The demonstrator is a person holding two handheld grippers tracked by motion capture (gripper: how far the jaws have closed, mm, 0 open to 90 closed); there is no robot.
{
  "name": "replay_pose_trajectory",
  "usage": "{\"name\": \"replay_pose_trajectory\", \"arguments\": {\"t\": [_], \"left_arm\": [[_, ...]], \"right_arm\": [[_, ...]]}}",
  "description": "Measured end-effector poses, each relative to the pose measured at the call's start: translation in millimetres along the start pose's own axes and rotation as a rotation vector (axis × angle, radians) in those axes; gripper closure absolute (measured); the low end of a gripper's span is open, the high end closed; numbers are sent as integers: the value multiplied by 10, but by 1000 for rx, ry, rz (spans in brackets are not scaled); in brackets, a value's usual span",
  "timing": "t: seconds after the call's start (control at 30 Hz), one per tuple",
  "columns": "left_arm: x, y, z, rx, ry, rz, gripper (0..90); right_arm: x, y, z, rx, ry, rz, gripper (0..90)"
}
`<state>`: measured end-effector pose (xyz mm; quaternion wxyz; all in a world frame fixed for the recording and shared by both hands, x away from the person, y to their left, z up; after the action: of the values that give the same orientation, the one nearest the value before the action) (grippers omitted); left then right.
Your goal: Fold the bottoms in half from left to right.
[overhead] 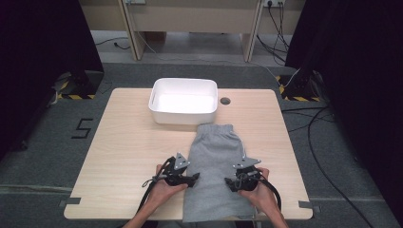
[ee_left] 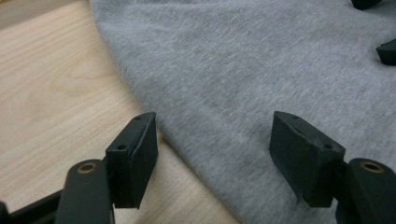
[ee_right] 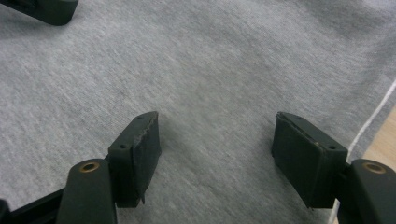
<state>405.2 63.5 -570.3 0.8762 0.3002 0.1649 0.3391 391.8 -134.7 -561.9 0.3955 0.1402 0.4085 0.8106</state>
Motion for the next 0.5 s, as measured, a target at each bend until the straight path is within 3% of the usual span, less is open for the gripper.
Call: {"name": "replay_pose_trajectory", "arguments": {"t": [0.5], "left_arm": [[80, 226, -183, 6, 12, 22, 319]], "right_arm": [[236, -50, 80, -8, 34, 28, 309]]}}
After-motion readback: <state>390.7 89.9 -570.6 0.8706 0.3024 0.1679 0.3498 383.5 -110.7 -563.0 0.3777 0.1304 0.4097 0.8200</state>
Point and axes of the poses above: each handheld gripper's, and its own axes: y roughly backward along the jaws, z roughly out of its top, x roughly to its left, the point moved 8 cm from there along -y, roughly forward along the jaws, and after that the axes turned 4 degrees about -z, right-handed, at the moved point
